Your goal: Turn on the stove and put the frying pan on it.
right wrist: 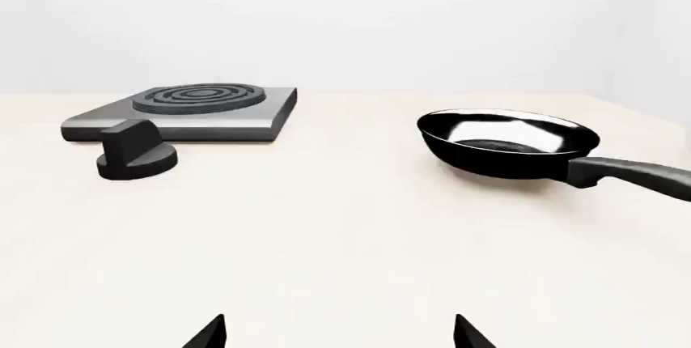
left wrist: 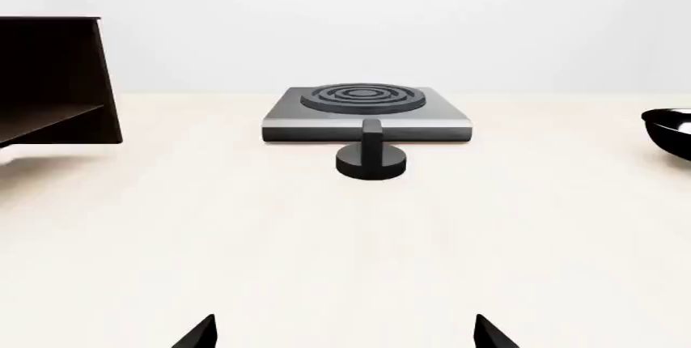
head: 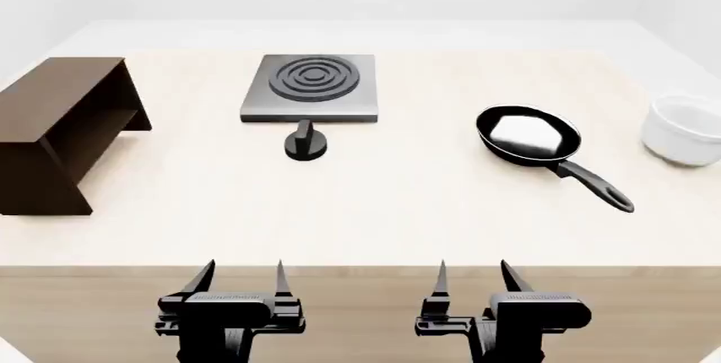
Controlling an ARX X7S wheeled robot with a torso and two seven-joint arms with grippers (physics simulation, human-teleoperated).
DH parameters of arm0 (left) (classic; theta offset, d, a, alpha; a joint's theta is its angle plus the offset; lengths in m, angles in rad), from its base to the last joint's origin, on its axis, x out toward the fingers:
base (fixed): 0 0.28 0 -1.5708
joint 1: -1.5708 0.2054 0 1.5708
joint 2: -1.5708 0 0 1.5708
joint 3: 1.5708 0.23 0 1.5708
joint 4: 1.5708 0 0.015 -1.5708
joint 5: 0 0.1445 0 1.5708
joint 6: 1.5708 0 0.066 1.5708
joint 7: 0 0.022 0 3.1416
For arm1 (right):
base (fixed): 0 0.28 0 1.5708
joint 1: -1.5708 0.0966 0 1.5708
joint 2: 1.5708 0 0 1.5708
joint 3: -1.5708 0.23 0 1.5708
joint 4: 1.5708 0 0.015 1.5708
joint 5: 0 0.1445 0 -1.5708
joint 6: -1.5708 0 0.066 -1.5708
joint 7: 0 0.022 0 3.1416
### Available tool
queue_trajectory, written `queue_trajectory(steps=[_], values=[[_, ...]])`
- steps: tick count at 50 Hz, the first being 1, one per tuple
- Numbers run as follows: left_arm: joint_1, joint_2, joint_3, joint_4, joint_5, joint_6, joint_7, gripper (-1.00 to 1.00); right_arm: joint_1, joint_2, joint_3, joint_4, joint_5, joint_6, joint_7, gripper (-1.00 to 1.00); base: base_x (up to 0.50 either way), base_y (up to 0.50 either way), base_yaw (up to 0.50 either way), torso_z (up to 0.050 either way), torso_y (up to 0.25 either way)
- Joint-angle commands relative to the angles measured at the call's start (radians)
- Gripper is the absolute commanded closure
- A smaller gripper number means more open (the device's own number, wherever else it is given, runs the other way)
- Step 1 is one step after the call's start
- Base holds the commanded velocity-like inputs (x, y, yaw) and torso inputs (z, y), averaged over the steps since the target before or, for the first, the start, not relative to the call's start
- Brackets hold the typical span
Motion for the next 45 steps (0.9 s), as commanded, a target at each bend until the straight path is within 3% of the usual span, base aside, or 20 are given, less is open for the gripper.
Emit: queue_trajectory(steps=[1, 25, 29, 34, 40, 45], values=[[0.001, -0.019, 0.018, 0.001, -0.032, -0.012, 0.002, -1.0, 0.0, 0.015, -0.02, 0.003, 0.014, 0.001, 0.021, -1.0, 0.0, 0.0, 0.0, 0.0, 0.0], [-0.009, -0.071, 0.079, 0.008, -0.064, -0.04, -0.059, -1.0, 0.019, 0.069, -0.096, 0.017, 0.037, 0.032, 0.093, -1.0, 0.0, 0.0, 0.0, 0.0, 0.0], [0.002, -0.083, 0.078, 0.108, -0.091, -0.108, -0.058, -1.0, 0.027, 0.066, -0.062, -0.043, 0.056, 0.08, 0.139, -1.0, 0.0, 0.0, 0.0, 0.0, 0.0], [-0.014, -0.1, 0.07, 0.21, -0.084, -0.211, -0.09, -1.0, 0.027, 0.088, -0.034, -0.232, 0.14, 0.261, 0.128, -1.0, 0.0, 0.0, 0.0, 0.0, 0.0], [-0.013, -0.113, 0.067, 0.28, -0.101, -0.239, -0.098, -1.0, 0.02, 0.104, -0.019, -0.355, 0.169, 0.302, 0.146, -1.0, 0.0, 0.0, 0.0, 0.0, 0.0], [-0.011, -0.123, 0.056, 0.325, -0.122, -0.253, -0.101, -1.0, -0.007, 0.105, -0.022, -0.349, 0.191, 0.241, 0.13, -1.0, 0.18, 0.0, 0.0, 0.0, 0.0]])
